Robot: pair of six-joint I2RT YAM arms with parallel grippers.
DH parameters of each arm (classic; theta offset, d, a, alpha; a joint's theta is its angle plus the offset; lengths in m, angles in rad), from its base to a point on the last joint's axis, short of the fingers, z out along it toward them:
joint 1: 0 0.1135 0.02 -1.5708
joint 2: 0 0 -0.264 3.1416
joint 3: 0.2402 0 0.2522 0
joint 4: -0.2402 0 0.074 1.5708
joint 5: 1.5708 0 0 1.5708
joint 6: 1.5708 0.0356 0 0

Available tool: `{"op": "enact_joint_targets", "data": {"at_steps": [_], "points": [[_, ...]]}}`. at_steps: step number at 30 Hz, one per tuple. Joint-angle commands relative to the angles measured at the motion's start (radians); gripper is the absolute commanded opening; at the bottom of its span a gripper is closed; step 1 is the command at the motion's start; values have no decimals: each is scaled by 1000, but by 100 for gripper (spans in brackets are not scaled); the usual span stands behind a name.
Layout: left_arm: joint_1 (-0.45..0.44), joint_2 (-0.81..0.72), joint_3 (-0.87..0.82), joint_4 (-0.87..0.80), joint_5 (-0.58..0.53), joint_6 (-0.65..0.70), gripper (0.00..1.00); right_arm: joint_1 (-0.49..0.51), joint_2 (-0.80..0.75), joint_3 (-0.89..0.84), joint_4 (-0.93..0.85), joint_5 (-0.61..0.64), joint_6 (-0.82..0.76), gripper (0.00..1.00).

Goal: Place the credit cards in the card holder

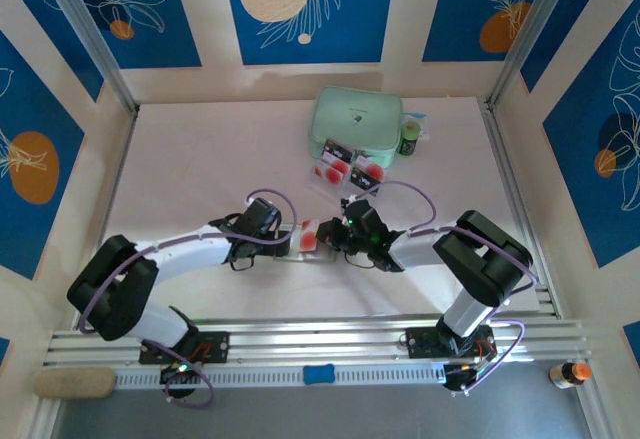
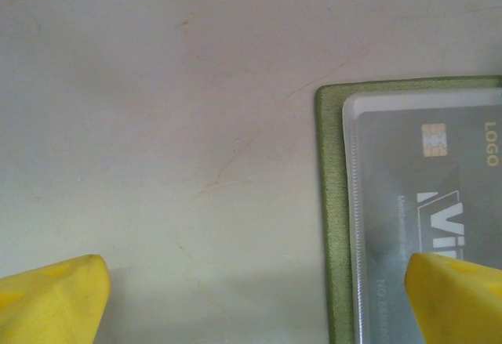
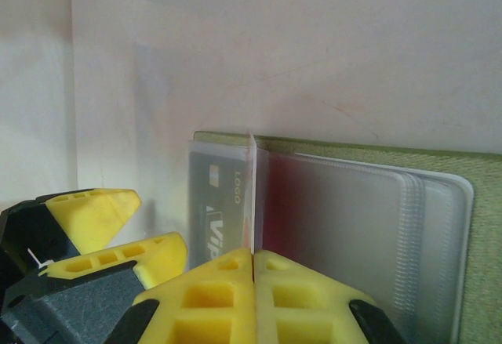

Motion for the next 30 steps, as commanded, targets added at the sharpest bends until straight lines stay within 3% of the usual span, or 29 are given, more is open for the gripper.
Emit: {"op": "enact_joint_targets", "data": {"at_steps": [1, 30], "points": [[-7, 13, -2, -8, 14, -7, 96, 10, 19, -22, 9, 26, 8, 0], [-7, 40, -18, 17, 17, -14, 96, 27, 37, -11, -49, 14, 44, 0]]}}
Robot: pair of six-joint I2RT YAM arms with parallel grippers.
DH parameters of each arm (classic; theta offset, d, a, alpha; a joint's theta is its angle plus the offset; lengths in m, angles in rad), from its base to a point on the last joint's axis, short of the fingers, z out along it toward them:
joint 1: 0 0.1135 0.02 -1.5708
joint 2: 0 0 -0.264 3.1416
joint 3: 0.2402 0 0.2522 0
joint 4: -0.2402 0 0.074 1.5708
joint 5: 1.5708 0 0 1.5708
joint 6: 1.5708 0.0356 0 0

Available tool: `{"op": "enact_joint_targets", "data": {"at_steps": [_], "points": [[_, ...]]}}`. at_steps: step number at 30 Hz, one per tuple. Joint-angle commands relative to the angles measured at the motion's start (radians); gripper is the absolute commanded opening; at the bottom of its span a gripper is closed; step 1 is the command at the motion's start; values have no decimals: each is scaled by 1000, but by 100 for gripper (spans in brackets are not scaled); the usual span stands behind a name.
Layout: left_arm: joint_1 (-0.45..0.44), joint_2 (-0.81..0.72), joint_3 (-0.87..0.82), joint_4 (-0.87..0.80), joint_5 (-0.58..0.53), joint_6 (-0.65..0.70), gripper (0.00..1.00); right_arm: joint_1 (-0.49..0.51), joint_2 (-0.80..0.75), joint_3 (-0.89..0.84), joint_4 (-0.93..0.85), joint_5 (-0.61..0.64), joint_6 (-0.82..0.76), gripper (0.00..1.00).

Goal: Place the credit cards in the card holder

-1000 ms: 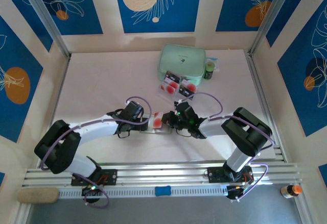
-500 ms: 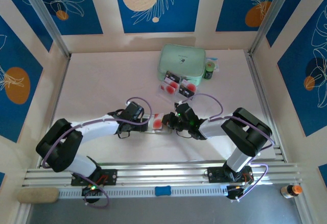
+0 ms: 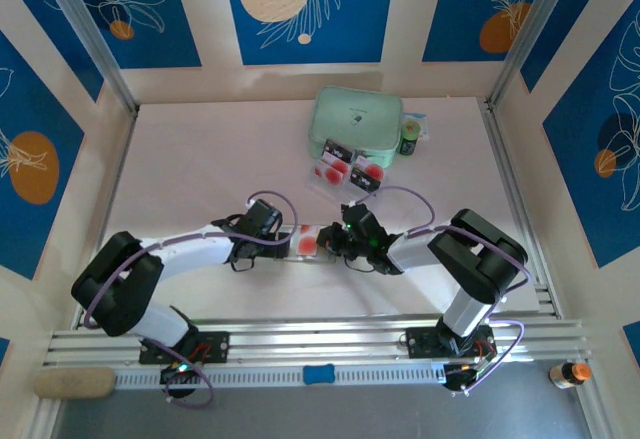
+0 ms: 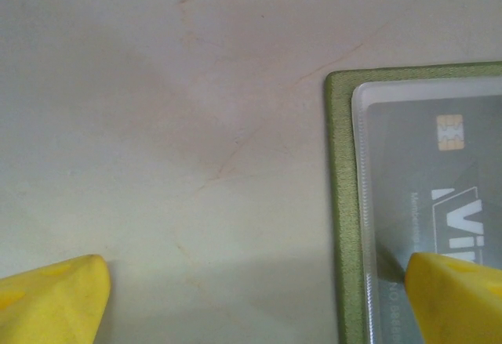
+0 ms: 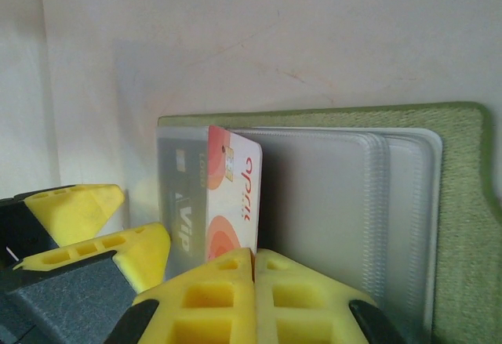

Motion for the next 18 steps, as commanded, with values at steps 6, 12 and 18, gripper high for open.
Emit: {"op": "enact_joint_targets", "data": {"at_steps": [6, 12, 18], "points": [[-7, 17, -13, 9, 16, -12, 96, 15, -4, 3, -76, 10, 7, 0], [-7, 15, -14, 11, 14, -13, 96, 20, -28, -7, -95, 14, 6, 0], [-7, 12, -18, 12, 12, -13, 96, 26, -51, -8, -127, 18, 1, 0]]}}
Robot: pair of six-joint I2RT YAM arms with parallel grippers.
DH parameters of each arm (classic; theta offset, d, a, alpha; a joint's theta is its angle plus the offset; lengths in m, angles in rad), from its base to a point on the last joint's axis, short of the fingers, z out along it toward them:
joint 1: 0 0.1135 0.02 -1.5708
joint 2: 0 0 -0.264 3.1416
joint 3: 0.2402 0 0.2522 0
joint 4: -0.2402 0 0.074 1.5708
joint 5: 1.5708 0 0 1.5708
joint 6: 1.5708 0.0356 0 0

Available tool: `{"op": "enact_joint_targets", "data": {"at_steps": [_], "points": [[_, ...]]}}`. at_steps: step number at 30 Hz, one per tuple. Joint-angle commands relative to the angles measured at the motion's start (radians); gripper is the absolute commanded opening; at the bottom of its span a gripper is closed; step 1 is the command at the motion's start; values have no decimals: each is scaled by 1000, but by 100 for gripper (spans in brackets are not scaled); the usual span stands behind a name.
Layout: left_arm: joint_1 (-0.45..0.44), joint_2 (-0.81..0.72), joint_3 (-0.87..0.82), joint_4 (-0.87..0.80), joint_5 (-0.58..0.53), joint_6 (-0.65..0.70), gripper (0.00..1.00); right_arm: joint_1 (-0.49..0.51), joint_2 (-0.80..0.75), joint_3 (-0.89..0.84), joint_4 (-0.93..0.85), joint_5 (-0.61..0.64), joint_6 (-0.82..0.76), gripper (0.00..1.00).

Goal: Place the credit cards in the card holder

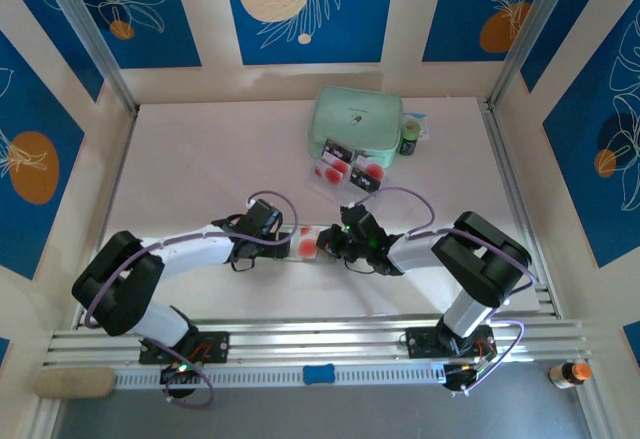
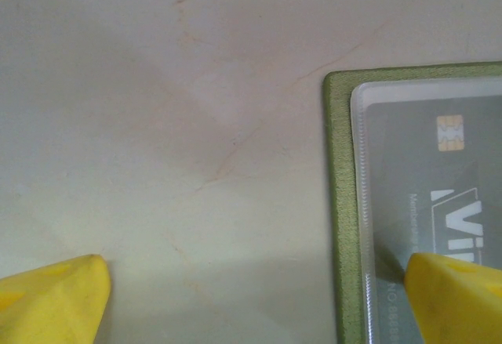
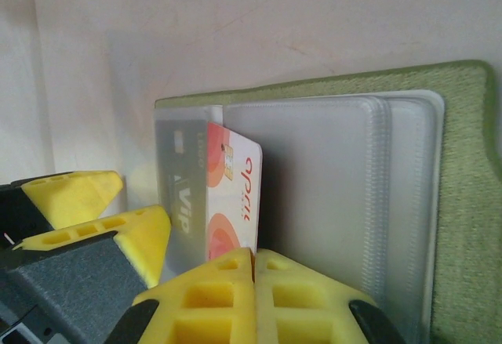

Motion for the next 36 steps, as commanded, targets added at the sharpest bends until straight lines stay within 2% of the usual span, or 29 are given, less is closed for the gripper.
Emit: {"op": "enact_joint_targets", "data": {"at_steps": [1, 19, 28, 33, 36], "points": [[-7, 10, -17, 6, 10, -14, 96, 9, -19, -8, -78, 14, -2, 0], [-7, 4, -21, 11, 13, -20, 96, 9, 56, 92, -144, -27, -22, 0], [-6, -31, -2, -4, 13, -26, 97, 5, 100, 171, -234, -114, -67, 0], [2, -62, 5, -22, 6, -42, 97, -5, 64, 236, -387, -148, -162, 30], [15, -90, 1, -37, -3, -46, 98, -18, 4, 263, -497, -125, -219, 33]]}}
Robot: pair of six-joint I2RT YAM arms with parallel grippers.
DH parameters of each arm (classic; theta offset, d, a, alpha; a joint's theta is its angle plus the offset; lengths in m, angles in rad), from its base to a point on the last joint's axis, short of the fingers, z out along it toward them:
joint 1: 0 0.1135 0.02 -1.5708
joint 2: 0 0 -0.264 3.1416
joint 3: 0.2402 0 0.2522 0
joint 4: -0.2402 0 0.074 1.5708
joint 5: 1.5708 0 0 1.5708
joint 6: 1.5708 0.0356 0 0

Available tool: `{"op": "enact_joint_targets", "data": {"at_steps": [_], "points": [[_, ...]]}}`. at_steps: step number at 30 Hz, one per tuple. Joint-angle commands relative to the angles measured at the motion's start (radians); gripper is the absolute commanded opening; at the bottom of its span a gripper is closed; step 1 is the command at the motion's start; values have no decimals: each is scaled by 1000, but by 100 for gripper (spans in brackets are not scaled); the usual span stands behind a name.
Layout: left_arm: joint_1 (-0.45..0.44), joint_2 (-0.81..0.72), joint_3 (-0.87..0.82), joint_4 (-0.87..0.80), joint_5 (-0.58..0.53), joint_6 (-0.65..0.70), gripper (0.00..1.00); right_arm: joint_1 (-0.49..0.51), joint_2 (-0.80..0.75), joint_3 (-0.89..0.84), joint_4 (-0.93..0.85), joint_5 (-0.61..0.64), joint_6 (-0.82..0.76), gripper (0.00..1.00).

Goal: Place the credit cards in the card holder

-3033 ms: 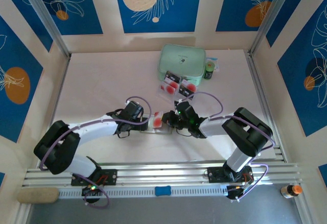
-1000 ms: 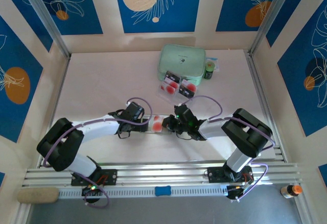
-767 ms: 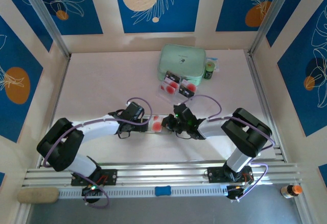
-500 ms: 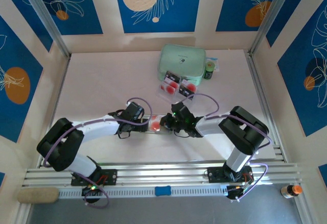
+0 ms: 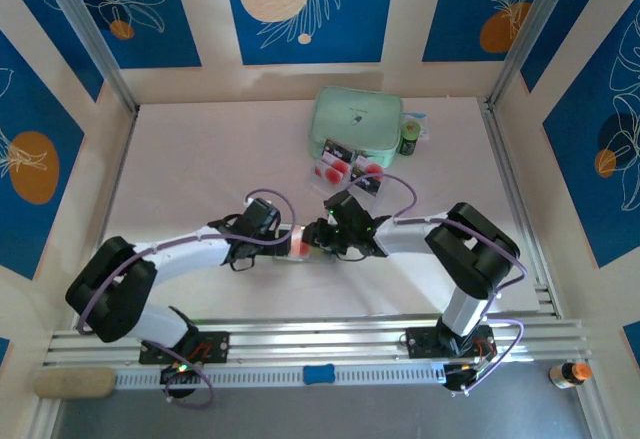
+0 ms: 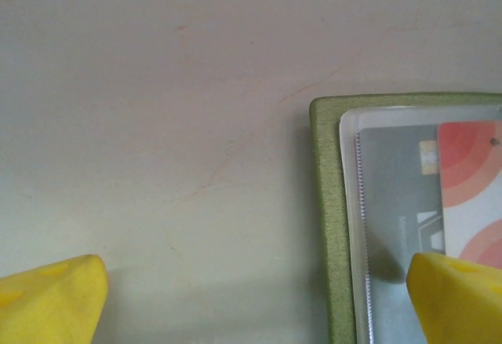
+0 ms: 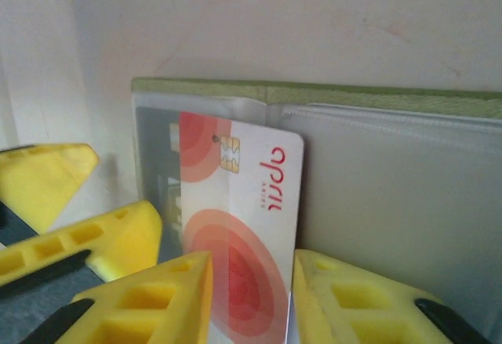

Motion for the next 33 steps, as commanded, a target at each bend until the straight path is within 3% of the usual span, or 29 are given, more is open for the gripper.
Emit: {"op": "enact_joint_targets", "data": {"at_steps": [1, 6, 15, 33], "points": [[16, -43, 4, -43, -11, -21, 98, -15, -75, 39, -193, -12, -102, 32], [51, -48, -8, -58, -18, -29, 99, -27, -91, 119, -314, 6, -182, 21], [97, 1, -28, -71, 2, -53, 100, -15, 47, 248, -375, -30, -239, 2], [100, 38, -46, -40, 28, -49, 100, 33, 235, 391, -430, -60, -246, 0]]}}
